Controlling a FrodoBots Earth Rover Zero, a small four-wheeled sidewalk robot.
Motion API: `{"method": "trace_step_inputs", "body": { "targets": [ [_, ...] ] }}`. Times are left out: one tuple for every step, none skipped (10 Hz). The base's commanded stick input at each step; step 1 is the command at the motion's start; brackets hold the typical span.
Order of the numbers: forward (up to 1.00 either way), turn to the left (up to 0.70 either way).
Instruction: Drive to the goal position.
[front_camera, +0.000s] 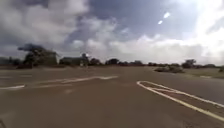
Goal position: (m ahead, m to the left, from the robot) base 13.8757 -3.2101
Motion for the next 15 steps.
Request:
{"method": "trace_step_inputs", "body": {
  "targets": [
    [1.0,0.0],
    [1.0,0.0],
    [1.0,0.0],
    [1.0,0.0],
    [1.0,0.0],
    [1.0,0.0],
    [1.0,0.0],
    [1.0,0.0],
    [1.0,0.0],
    [1.0,0.0],
    [1.0,0.0],
    [1.0,0.0],
    [1.0,-0.4],
    [1.0,-0.4],
    [1.0,-0.4]
  ]
}}
